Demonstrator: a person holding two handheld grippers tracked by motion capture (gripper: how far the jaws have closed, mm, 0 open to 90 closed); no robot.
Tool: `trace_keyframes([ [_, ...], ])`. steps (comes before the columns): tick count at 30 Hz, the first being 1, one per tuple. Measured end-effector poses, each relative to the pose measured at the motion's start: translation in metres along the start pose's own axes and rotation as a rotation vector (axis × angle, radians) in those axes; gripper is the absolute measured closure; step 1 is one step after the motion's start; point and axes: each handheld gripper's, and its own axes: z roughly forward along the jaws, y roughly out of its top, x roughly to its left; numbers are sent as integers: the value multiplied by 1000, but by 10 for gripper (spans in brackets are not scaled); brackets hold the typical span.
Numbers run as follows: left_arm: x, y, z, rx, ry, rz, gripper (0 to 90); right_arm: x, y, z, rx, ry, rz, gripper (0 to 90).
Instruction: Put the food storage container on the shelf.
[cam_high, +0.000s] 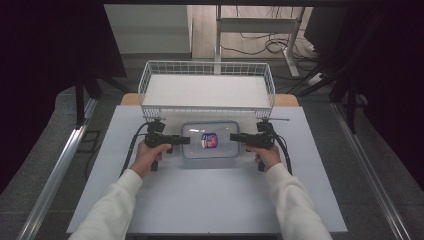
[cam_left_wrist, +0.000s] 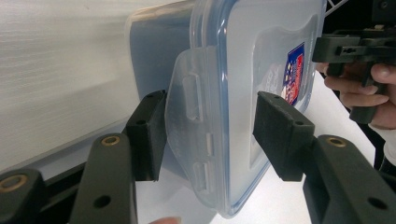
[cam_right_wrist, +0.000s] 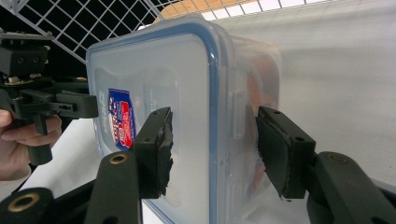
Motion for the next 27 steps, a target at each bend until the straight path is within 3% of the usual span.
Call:
trace_keyframes([
  [6,0,0,4,-37,13,-50,447,1,-1,3,-10,-36,17,437],
  [10,2,0,7,-54,-8,-91,441,3,-2,6,-34,-72,32,429],
  [13,8,1,9,-71,4,-81,432,3,-3,8,-53,-87,63,421],
  [16,10,1,12,-86,-18,-122,424,3,-4,11,-71,-98,84,415],
  [18,12,1,12,-89,-25,-125,421,4,-4,12,-77,-104,87,410],
  [21,10,0,14,-104,-24,-127,413,6,-5,12,-86,-122,87,381],
  [25,1,-1,12,-109,-10,-95,331,15,-8,9,-107,-191,58,286],
  [26,-2,-1,10,-107,37,-74,299,18,-9,7,-117,-211,32,273],
  [27,-5,-1,8,-109,55,-47,280,22,-10,4,-132,-224,16,261],
])
